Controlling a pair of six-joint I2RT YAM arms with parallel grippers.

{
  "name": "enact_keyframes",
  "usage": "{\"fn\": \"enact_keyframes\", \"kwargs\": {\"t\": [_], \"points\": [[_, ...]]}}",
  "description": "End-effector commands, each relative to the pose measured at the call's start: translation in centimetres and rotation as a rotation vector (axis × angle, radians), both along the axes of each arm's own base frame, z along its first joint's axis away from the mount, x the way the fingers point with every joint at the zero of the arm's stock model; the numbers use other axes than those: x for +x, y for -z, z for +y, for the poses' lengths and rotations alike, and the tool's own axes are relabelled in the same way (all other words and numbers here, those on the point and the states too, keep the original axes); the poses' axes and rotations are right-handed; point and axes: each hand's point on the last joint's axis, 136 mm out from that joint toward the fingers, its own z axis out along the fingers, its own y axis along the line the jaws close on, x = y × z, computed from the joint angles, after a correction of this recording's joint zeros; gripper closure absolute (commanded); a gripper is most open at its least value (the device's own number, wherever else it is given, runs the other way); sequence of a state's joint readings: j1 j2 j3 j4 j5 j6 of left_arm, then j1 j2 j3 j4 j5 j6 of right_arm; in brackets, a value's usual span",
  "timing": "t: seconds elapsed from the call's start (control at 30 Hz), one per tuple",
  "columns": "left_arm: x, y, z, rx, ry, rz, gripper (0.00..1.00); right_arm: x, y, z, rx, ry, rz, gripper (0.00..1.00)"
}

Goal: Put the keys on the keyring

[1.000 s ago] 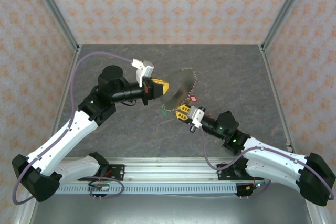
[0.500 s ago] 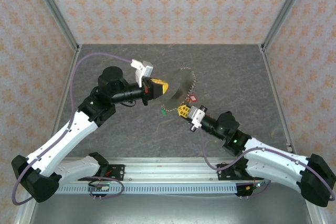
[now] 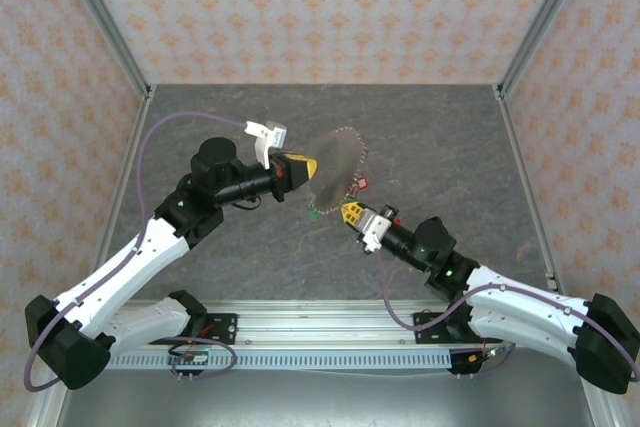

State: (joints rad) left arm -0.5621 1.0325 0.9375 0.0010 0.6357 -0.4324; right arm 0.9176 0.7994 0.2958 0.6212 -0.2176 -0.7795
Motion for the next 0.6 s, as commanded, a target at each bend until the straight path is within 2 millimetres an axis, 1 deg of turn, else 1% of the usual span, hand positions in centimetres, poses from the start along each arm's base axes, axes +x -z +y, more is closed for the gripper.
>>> {"fn": "enact_keyframes", "kwargs": {"t": [0.0,0.1,0.3,0.37,0.47,0.57], "points": [[1.1,-2.3,1.3,-0.061,-0.103,-0.084,1.00,-0.6,-1.0,0.0,0.031,-0.017,-0.041,1.00],[1.2,-1.4,1.2,-0.049,-0.104,-0.054,1.00,-0.4,-0.8,0.1,0.019,-0.013,-0.023,1.00],[2.0,1.4,1.8,-0.025,-0.166,0.038,1.00,-0.7,-0.5,0.7,0.041,-0.046,0.114,1.00],[1.9,1.8,1.8,-0.038,-0.167,0.052,1.00,-0.7,-0.4,0.7,0.056,-0.048,0.142,1.00],[1.2,0.7,1.5,-0.118,-0.133,0.023,1.00,-0.5,0.6,0.6,0.034,-0.033,0.162,1.00],[0.8,-0.7,1.7,-0.153,-0.127,-0.031,1.00,-1.1,1.9,0.9,-0.017,-0.066,0.171,1.00]]}}
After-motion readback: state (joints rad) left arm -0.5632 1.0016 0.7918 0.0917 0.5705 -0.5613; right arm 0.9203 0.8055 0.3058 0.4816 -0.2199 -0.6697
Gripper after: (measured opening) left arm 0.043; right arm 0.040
